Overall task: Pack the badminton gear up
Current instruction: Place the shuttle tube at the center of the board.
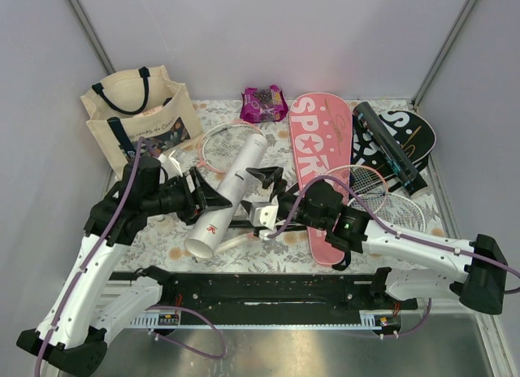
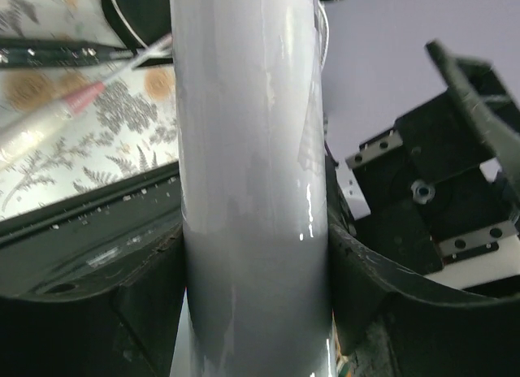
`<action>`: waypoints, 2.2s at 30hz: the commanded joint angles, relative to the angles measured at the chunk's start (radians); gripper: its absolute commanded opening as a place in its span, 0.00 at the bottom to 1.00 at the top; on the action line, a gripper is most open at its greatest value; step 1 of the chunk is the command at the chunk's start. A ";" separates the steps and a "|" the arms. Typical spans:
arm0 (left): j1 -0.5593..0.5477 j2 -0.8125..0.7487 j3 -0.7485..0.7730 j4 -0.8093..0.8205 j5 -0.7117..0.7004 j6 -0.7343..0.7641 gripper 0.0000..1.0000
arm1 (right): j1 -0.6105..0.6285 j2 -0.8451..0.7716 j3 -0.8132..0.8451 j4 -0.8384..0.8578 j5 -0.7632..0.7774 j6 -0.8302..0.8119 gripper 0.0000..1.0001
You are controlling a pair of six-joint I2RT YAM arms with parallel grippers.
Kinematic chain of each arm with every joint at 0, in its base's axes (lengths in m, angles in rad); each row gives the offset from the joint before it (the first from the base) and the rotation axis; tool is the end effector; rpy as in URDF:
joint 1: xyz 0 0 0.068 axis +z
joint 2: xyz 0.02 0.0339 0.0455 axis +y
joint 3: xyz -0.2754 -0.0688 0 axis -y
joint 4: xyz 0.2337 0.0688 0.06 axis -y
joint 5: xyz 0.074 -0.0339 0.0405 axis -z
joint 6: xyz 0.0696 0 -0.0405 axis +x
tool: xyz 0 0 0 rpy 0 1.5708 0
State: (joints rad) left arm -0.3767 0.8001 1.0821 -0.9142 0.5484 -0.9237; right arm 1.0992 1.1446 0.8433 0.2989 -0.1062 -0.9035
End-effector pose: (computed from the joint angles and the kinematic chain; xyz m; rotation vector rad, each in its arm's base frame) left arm 0.1201 -0.0865 0.3549 -0.3186 2.4028 -1.2738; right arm 0.1253 0.2620 0.3519 -1.3723 0.7793 0.2369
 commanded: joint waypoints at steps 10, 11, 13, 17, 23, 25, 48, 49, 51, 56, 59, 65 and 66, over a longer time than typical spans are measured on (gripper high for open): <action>-0.001 -0.004 0.044 0.017 0.268 0.100 0.04 | -0.009 0.059 0.138 -0.219 -0.240 -0.259 0.89; -0.002 -0.001 0.044 0.018 0.275 0.106 0.04 | -0.009 0.066 0.142 -0.227 -0.242 -0.268 0.89; -0.002 0.002 0.041 0.015 0.281 0.114 0.04 | -0.009 0.078 0.145 -0.228 -0.236 -0.281 0.89; -0.002 0.011 0.033 0.017 0.306 0.134 0.04 | -0.007 0.099 0.189 -0.334 -0.240 -0.311 0.89; -0.001 0.024 0.033 0.012 0.308 0.151 0.04 | -0.009 0.116 0.227 -0.429 -0.241 -0.333 0.89; -0.002 0.028 0.035 0.012 0.326 0.157 0.04 | -0.007 0.122 0.227 -0.409 -0.227 -0.331 0.89; -0.001 0.221 0.272 -0.072 0.197 0.332 0.65 | -0.028 0.095 0.192 -0.379 -0.087 -0.177 0.63; -0.001 0.232 0.286 -0.072 0.191 0.332 0.66 | -0.035 0.092 0.192 -0.379 -0.082 -0.167 0.63; 0.001 0.248 0.305 -0.072 0.168 0.333 0.68 | -0.041 0.087 0.186 -0.379 -0.076 -0.158 0.63; 0.005 0.257 0.315 -0.072 0.169 0.341 0.74 | -0.064 0.060 0.171 -0.383 -0.069 -0.130 0.60; 0.010 0.248 0.308 -0.071 0.182 0.347 0.78 | -0.074 0.041 0.160 -0.377 -0.067 -0.121 0.59; 0.024 0.214 0.292 -0.135 0.188 0.374 0.81 | -0.090 0.011 0.120 -0.328 -0.043 -0.127 0.59; 0.027 0.199 0.297 -0.147 0.144 0.384 0.81 | -0.093 0.006 0.122 -0.340 -0.047 -0.123 0.59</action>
State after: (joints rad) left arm -0.3614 1.0546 1.3464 -1.0466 0.7441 -0.5903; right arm 1.0206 1.2037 0.9565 -0.0978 -0.1734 -1.0470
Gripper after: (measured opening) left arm 0.809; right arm 0.742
